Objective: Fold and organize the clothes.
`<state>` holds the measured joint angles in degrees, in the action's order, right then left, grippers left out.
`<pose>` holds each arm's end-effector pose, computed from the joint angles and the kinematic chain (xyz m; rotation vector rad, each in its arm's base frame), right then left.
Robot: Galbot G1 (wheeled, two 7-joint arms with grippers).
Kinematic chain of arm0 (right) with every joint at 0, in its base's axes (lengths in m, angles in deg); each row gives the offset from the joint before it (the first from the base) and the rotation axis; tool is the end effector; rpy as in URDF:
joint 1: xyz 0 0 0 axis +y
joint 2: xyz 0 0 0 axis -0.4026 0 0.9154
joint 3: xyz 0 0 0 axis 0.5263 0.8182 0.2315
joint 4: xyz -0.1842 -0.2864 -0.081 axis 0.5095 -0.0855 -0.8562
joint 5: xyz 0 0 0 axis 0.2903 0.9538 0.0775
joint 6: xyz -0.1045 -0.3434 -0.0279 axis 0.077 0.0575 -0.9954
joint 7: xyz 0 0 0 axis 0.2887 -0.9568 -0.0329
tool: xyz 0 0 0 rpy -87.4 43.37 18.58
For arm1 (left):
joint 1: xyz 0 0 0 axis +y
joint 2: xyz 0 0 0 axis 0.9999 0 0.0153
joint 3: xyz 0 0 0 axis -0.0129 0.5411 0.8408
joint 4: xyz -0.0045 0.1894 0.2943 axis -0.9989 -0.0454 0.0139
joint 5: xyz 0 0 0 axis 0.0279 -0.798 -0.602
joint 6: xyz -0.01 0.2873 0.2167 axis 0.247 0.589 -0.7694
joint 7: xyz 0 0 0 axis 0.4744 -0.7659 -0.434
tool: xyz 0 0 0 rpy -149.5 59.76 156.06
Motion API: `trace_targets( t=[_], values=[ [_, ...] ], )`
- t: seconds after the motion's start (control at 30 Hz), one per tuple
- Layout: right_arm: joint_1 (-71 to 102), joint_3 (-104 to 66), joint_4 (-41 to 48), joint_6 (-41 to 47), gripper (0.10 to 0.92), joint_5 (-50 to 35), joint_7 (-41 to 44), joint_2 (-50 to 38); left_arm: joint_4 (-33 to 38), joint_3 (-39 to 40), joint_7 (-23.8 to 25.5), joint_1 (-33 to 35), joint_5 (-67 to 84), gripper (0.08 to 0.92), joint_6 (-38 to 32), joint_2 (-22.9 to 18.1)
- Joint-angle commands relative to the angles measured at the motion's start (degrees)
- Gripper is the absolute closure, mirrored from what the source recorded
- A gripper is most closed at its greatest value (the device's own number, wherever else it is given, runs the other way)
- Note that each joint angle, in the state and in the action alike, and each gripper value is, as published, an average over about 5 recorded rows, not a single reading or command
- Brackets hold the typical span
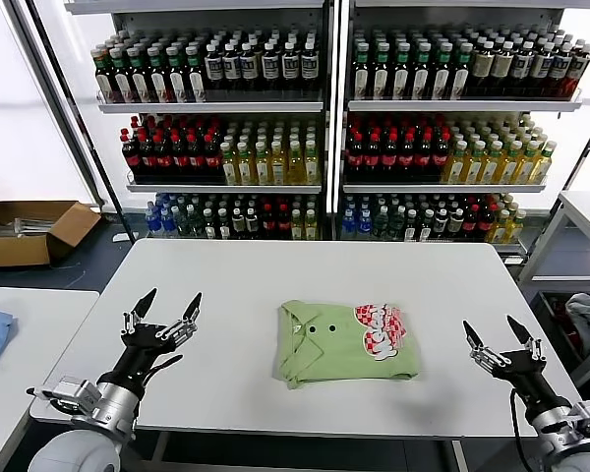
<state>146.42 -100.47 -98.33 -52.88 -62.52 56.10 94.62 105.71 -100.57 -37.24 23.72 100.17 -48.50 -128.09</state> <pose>0.1970 -0.1872 -0.2579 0.1599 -3.0673 0.0038 0.2203 0.0814 -0.2216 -0.3197 -3.1129 0.1482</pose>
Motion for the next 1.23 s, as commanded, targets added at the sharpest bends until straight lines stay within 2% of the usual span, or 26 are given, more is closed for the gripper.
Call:
trace_targets(
  t=[0.03,1.23],
  values=[
    [2.86,-5.09,-0.70,-2.40,0.203,2.04,1.85,4.06,0.36,-1.42,1.47,1.71,-4.10,0.177,-1.26,-0.48],
    [1.74,-9.04,-1.13,-0.25,0.203,2.80,4.06,7.66,0.47,-3.31,1.66,2.25,-2.34,0.177,-1.29,-0.96]
  ],
)
